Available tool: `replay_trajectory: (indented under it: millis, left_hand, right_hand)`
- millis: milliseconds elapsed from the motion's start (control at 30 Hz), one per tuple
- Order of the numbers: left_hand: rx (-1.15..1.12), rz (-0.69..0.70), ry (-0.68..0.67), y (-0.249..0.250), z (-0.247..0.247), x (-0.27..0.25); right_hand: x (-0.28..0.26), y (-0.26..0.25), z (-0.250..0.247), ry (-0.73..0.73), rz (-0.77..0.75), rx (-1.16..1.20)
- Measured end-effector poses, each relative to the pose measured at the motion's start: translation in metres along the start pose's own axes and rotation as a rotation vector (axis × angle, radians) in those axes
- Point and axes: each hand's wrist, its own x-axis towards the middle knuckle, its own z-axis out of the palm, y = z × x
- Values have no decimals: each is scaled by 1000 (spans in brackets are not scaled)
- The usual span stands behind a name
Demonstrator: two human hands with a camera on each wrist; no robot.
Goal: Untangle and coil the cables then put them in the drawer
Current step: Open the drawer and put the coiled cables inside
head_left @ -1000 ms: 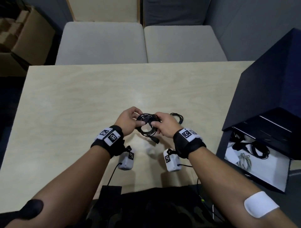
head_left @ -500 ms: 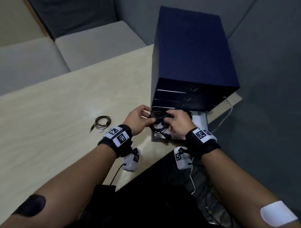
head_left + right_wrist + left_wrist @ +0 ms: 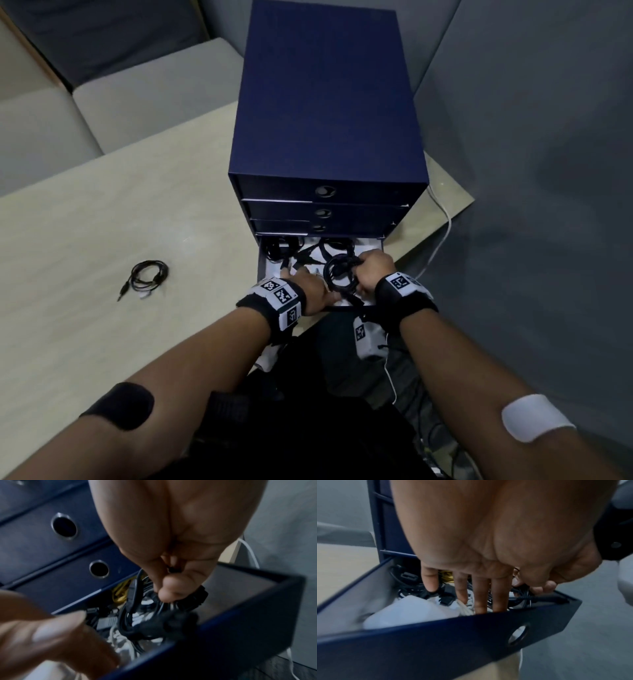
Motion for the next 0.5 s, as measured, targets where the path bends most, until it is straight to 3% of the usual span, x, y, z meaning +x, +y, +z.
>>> replay_trajectory:
  millis: [267, 500]
  left_hand:
    - [120, -76, -58, -1, -1, 1]
    - [-185, -30, 90, -12, 0, -1]
  right_hand:
    - [18, 4, 8, -126, 76, -51]
    - [8, -7, 3, -165, 55, -201]
